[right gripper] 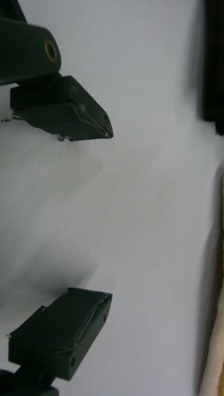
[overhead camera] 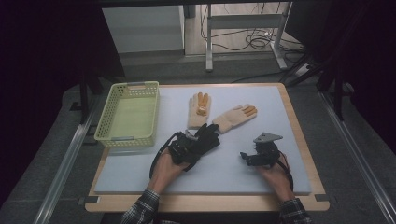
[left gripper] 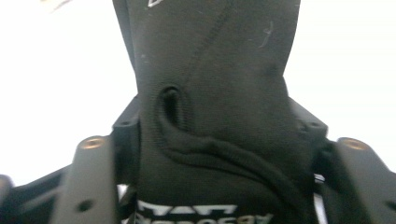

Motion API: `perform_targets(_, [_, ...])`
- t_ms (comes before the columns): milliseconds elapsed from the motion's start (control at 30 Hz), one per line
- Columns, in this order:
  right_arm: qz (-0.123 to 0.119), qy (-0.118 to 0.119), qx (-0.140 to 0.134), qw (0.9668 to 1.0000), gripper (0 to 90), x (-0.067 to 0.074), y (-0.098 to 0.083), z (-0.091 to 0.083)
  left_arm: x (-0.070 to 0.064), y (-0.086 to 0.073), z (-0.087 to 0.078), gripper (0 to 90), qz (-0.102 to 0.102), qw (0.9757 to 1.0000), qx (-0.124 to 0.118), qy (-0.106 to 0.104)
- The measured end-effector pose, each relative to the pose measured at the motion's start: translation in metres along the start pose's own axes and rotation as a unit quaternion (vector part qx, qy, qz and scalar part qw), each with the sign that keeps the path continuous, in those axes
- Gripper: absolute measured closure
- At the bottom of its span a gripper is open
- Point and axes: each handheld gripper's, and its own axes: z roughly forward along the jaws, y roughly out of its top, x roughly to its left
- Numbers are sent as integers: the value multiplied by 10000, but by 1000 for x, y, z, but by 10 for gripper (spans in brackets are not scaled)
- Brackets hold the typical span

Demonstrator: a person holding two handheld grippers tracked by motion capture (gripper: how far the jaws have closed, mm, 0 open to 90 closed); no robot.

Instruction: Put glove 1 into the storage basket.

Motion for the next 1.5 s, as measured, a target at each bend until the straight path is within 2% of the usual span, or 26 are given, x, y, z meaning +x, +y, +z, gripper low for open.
perform_targets(133, [1, 0, 0, 10000, 171, 0, 0, 0, 2, -1, -2, 547, 19, 10000, -81, -49])
perform_targets(333, [7, 6, 3, 10000, 171, 0, 0, 0, 3, 0, -8, 643, 82, 9998, -164, -115])
perform_targets(533, [7, 9, 3, 10000, 171, 0, 0, 0, 6, 3, -17, 665, 31, 9994, -274, -196])
perform_targets(700, [5, 6, 2, 10000, 171, 0, 0, 0, 10, 8, -27, 665, -48, 9992, -359, -154])
perform_targets(1100, [7, 6, 3, 10000, 171, 0, 0, 0, 29, 27, -61, 662, -267, 9979, -549, 215])
perform_targets(1300, [8, 8, 3, 10000, 171, 0, 0, 0, 46, 34, -78, 660, -390, 9967, -574, 424])
perform_targets(1500, [1, 11, -1, 10000, 171, 0, 0, 0, 65, 35, -94, 660, -578, 9943, -602, 662])
